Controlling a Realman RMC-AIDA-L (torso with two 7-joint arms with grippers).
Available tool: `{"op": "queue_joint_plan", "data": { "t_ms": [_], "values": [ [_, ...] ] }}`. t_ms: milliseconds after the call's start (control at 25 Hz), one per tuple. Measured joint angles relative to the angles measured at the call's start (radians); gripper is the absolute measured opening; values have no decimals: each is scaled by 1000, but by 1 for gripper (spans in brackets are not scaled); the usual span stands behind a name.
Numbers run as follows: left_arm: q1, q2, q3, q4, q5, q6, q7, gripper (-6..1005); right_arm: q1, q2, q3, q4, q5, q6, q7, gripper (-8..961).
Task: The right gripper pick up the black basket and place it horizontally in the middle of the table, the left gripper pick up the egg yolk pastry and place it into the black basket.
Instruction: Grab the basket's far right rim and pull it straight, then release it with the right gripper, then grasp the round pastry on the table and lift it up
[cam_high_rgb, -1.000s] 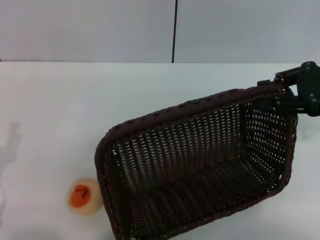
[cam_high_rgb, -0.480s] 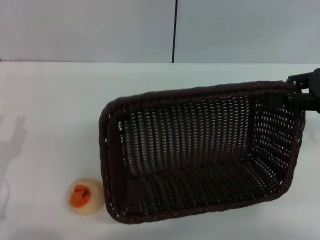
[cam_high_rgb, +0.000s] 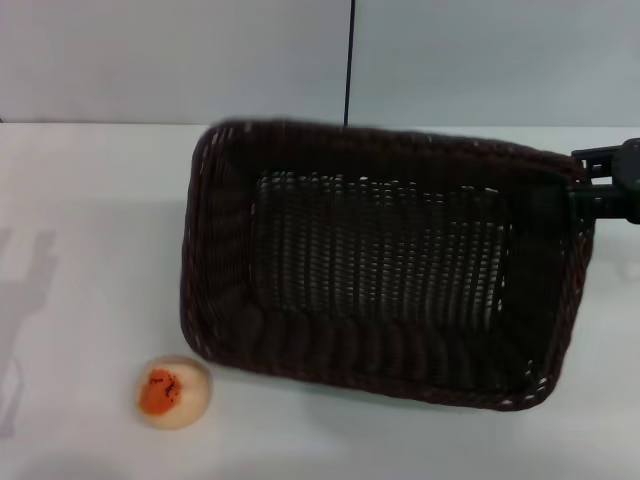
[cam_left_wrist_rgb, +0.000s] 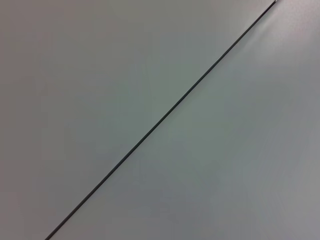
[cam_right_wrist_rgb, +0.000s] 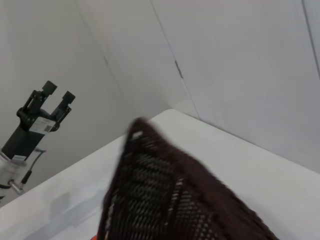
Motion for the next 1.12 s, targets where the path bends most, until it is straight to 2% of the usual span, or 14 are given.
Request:
{"op": "queue_joint_plan", "data": {
  "t_ms": [320, 440, 680, 800, 840, 880, 920, 1040, 1120],
  "values": [
    [-4, -1, 0, 0, 0, -9, 0, 739, 0, 4, 7, -5, 12, 62, -7, 589],
    [-9, -2, 2, 0, 0, -14, 0, 739, -6, 6, 44, -26, 98, 116, -40, 589],
    [-16, -2, 4, -2, 0, -25, 0, 739, -19, 6, 80, -31, 214, 139, -74, 589],
    [-16, 0, 10, 0, 0, -25, 0, 739, -44, 27, 110, -26, 287, 167, -98, 589],
    [-17, 2, 23, 7, 1, -25, 0, 739, -75, 52, 134, -22, 347, 193, -122, 589],
    [-20, 4, 41, 24, 1, -21, 0, 739, -87, 60, 140, -21, 369, 203, -131, 589],
    [-20, 4, 41, 24, 1, -21, 0, 739, -87, 60, 140, -21, 369, 203, -131, 589],
    [-25, 4, 63, 48, 2, -19, 0, 739, -118, 79, 140, -17, 395, 212, -137, 589],
    [-26, 4, 68, 54, 2, -23, 0, 739, -128, 80, 133, -17, 389, 192, -114, 589]
  ]
}}
